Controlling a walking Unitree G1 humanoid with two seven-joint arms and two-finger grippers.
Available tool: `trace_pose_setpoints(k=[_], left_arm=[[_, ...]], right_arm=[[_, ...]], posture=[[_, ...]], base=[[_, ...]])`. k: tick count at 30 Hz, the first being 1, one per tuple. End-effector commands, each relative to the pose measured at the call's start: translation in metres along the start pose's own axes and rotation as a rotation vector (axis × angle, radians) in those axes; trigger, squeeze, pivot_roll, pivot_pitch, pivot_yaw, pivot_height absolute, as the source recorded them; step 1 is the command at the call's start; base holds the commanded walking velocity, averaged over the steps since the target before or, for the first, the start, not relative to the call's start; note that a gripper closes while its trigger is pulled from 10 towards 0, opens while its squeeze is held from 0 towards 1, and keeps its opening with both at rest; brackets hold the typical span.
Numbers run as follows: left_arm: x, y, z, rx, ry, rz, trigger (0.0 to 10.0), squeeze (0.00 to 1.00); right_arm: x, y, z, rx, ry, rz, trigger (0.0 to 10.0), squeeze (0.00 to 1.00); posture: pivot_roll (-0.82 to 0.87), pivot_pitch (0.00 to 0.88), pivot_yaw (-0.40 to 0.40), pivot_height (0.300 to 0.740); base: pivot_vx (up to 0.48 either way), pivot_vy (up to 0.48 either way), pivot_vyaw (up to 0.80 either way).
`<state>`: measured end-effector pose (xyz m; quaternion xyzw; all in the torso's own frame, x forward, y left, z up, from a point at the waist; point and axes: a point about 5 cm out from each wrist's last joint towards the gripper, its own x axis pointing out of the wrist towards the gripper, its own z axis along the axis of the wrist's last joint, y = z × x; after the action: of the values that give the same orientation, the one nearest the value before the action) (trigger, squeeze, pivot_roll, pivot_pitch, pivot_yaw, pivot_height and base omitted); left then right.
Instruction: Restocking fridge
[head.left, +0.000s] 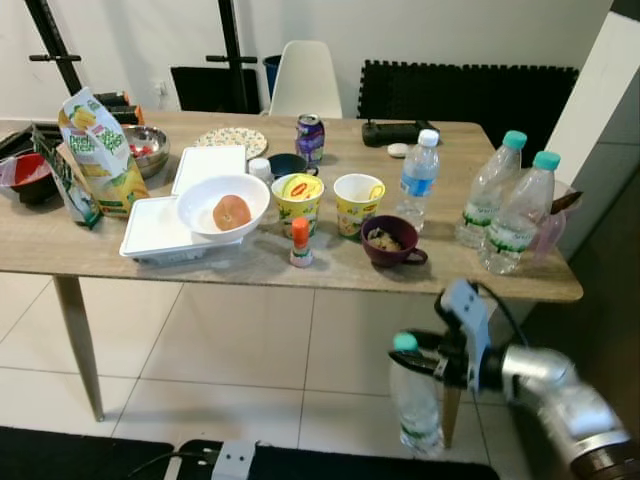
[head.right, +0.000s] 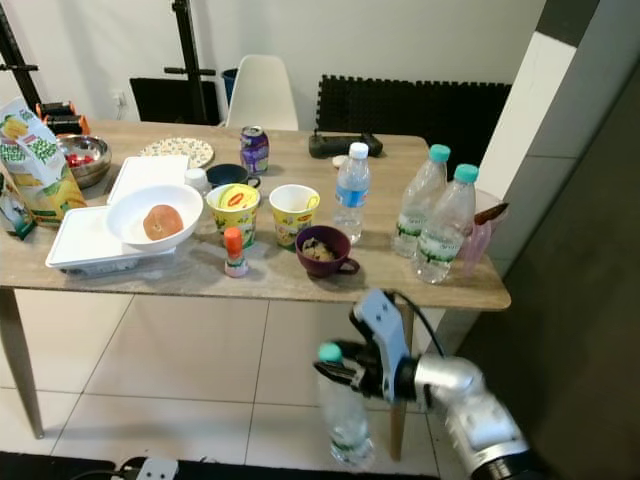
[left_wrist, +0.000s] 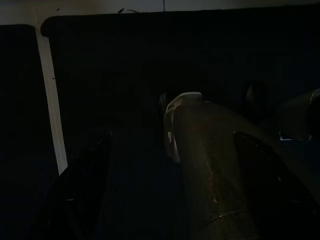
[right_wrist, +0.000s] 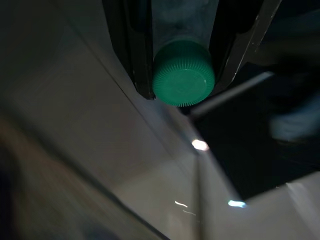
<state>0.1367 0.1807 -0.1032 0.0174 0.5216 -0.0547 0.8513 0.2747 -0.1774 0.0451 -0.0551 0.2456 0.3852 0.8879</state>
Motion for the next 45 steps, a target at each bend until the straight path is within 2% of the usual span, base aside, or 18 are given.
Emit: trace_pose_setpoints(k=[1, 3, 5, 6, 7, 8, 9, 11, 12, 14, 17, 18, 20, 21, 24, 28, 45], left_arm=[[-0.002, -0.002, -0.014, 0.015, 0.055, -0.003, 10.0, 0.00], [-0.002, -0.001, -0.013, 0.016, 0.055, 0.000, 10.0, 0.00], [-0.002, -0.001, -0.013, 0.016, 0.055, 0.000, 10.0, 0.00], [-0.002, 0.000, -0.013, 0.017, 0.053, 0.003, 10.0, 0.00], [-0.002, 0.000, -0.012, 0.016, 0.053, 0.004, 10.0, 0.00], [-0.002, 0.000, -0.012, 0.016, 0.053, 0.004, 10.0, 0.00], [-0.002, 0.000, -0.012, 0.016, 0.052, 0.004, 10.0, 0.00], [-0.002, 0.000, -0.012, 0.016, 0.052, 0.004, 10.0, 0.00], [-0.002, 0.000, -0.012, 0.017, 0.052, 0.004, 10.0, 0.00], [-0.001, 0.000, -0.011, 0.016, 0.051, 0.005, 10.0, 0.00], [-0.001, 0.000, -0.011, 0.015, 0.051, 0.006, 10.0, 0.00], [-0.001, 0.000, -0.010, 0.014, 0.050, 0.008, 10.0, 0.00], [-0.001, 0.000, -0.010, 0.011, 0.048, 0.009, 10.0, 0.00], [-0.001, 0.000, -0.010, 0.011, 0.048, 0.009, 10.0, 0.00], [-0.001, 0.001, -0.009, 0.008, 0.047, 0.010, 10.0, 0.00], [-0.001, 0.001, -0.010, 0.009, 0.051, 0.010, 10.0, 0.00], [-0.001, 0.001, -0.010, 0.041, 0.050, 0.006, 10.0, 0.00]], right_arm=[[0.000, -0.004, -0.020, 0.040, 0.042, -0.087, 10.0, 0.00], [-0.001, -0.009, -0.043, 0.125, 0.084, -0.209, 10.0, 0.00], [-0.001, -0.009, -0.043, 0.125, 0.084, -0.209, 10.0, 0.00], [-0.009, -0.015, -0.073, 0.234, 0.139, -0.398, 10.0, 0.00], [-0.015, -0.017, -0.087, 0.288, 0.164, -0.485, 10.0, 0.00], [-0.015, -0.017, -0.087, 0.288, 0.164, -0.485, 10.0, 0.00], [-0.019, -0.017, -0.094, 0.316, 0.180, -0.537, 10.0, 0.00], [-0.019, -0.017, -0.094, 0.316, 0.180, -0.537, 10.0, 0.00], [-0.025, -0.016, -0.106, 0.348, 0.207, -0.596, 10.0, 0.00], [-0.039, -0.008, -0.134, 0.441, 0.274, -0.700, 10.0, 0.00], [-0.045, -0.002, -0.146, 0.493, 0.304, -0.739, 10.0, 0.00], [-0.054, 0.009, -0.166, 0.563, 0.365, -0.789, 10.0, 0.00], [-0.062, 0.023, -0.183, 0.607, 0.439, -0.816, 10.0, 0.00], [-0.062, 0.023, -0.183, 0.607, 0.439, -0.816, 10.0, 0.00], [-0.069, 0.037, -0.198, 0.625, 0.520, -0.833, 10.0, 0.00], [-0.072, 0.045, -0.205, 0.636, 0.555, -0.840, 10.0, 0.00], [-0.066, 0.046, -0.203, 0.618, 0.558, -0.821, 10.0, 0.00]], posture=[[-0.02, 0.021, -0.043, 0.740], [-0.02, 0.018, -0.041, 0.740], [-0.02, 0.018, -0.041, 0.740], [-0.02, 0.017, -0.040, 0.740], [-0.02, 0.011, -0.040, 0.740], [-0.02, 0.011, -0.040, 0.740], [-0.02, 0.012, -0.038, 0.740], [-0.02, 0.012, -0.038, 0.740], [-0.02, 0.013, -0.038, 0.740], [-0.02, 0.014, -0.037, 0.740], [-0.02, 0.015, -0.035, 0.740], [-0.02, 0.016, -0.036, 0.740], [-0.02, 0.016, -0.036, 0.740], [-0.02, 0.016, -0.036, 0.740], [-0.02, 0.017, -0.032, 0.740], [-0.03, 0.017, -0.028, 0.740], [-0.03, 0.015, -0.025, 0.740]], base=[[0.000, 0.000, 0.00], [0.000, 0.000, 0.00], [0.000, 0.000, 0.00], [0.000, 0.000, 0.00], [0.000, 0.000, 0.00], [0.000, 0.000, 0.00], [0.000, 0.000, 0.00], [0.000, 0.000, 0.00], [0.000, 0.000, 0.00], [0.000, 0.000, 0.00], [0.000, 0.000, 0.00], [0.000, 0.000, 0.00], [0.000, 0.000, 0.00], [0.000, 0.000, 0.00], [0.000, 0.000, -0.20], [0.000, 0.000, -0.68], [0.000, 0.000, -0.76]])
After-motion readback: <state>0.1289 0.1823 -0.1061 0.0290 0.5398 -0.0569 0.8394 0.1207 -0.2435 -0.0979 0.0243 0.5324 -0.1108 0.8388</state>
